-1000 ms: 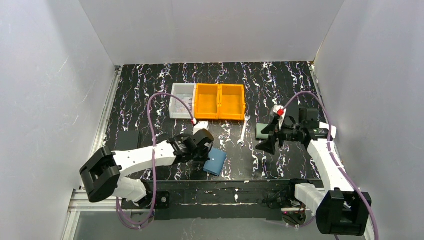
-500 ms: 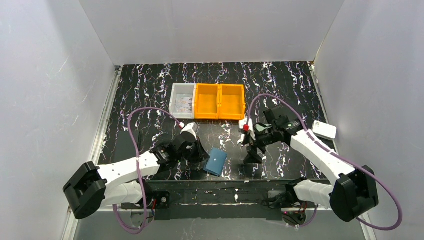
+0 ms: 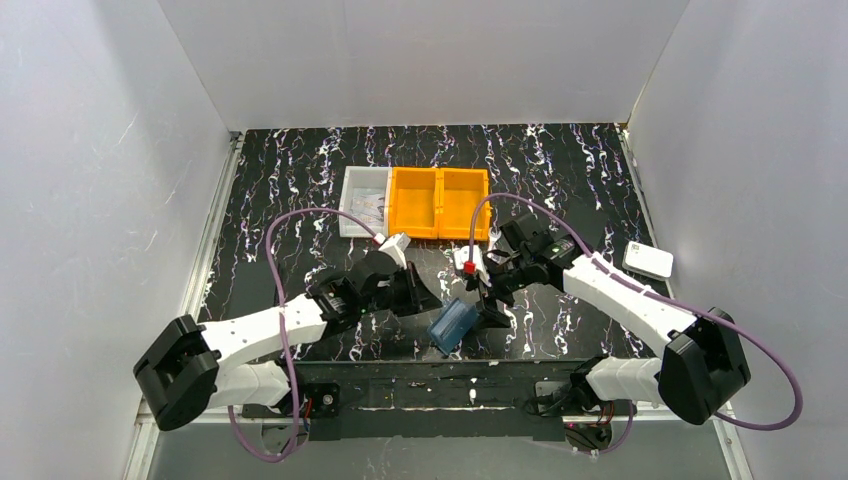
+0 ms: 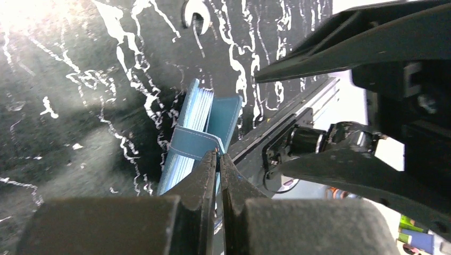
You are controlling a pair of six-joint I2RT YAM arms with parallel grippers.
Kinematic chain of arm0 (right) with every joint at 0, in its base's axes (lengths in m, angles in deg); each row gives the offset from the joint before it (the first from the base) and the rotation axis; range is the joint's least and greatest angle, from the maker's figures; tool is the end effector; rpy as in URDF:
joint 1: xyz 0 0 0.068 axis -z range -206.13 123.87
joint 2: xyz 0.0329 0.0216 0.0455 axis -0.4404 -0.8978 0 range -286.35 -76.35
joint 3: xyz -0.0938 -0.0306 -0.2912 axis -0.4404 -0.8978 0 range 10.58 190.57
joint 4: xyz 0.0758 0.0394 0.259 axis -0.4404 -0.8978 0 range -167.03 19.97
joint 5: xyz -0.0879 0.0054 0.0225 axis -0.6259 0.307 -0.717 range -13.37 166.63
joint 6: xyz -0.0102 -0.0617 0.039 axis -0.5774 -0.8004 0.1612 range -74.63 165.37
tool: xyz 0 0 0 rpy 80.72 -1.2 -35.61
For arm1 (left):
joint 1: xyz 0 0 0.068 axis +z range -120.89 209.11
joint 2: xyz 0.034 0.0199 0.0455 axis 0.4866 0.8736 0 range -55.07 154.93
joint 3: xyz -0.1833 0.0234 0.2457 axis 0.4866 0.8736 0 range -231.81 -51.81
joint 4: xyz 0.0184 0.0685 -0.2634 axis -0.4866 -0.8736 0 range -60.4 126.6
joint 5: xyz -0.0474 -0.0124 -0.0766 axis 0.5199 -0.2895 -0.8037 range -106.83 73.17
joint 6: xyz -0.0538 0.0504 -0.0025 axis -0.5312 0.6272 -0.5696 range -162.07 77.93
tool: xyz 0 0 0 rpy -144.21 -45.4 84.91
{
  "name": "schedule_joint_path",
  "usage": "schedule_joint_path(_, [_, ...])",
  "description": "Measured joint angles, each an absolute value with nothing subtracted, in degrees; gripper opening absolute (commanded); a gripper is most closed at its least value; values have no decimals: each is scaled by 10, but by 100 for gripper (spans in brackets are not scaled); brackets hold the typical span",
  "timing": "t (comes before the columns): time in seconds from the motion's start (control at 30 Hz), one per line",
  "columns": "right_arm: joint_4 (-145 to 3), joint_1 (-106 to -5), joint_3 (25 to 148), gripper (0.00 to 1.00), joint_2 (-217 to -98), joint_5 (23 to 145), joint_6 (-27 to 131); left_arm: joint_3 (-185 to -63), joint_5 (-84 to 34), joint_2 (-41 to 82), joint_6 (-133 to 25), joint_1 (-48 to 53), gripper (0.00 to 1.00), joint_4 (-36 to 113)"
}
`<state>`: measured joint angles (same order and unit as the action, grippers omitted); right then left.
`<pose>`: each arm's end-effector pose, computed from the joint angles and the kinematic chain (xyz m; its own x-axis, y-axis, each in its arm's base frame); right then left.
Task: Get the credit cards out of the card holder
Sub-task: Open the card holder at the center of the board.
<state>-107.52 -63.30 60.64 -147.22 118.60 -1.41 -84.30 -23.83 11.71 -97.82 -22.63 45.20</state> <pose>0.1714 0.1817 0.2596 0.0673 -0.6289 -0.7746 -0.9934 -0.1144 0.0066 0.1613 -0.2165 0.2350 -0.8516 -0.2450 -0.4634 0.2551 0.5786 -0.7747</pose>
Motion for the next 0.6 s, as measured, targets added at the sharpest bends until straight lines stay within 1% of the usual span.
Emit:
schedule_joint_path(0.23, [-1021, -633, 551, 100, -1476, 1170, -20, -876, -255, 154, -987, -213, 0, 470])
schedule_joint_path(0.6, [-991, -633, 547, 100, -1471, 1141, -43, -887, -266, 156, -989, -188, 0, 473])
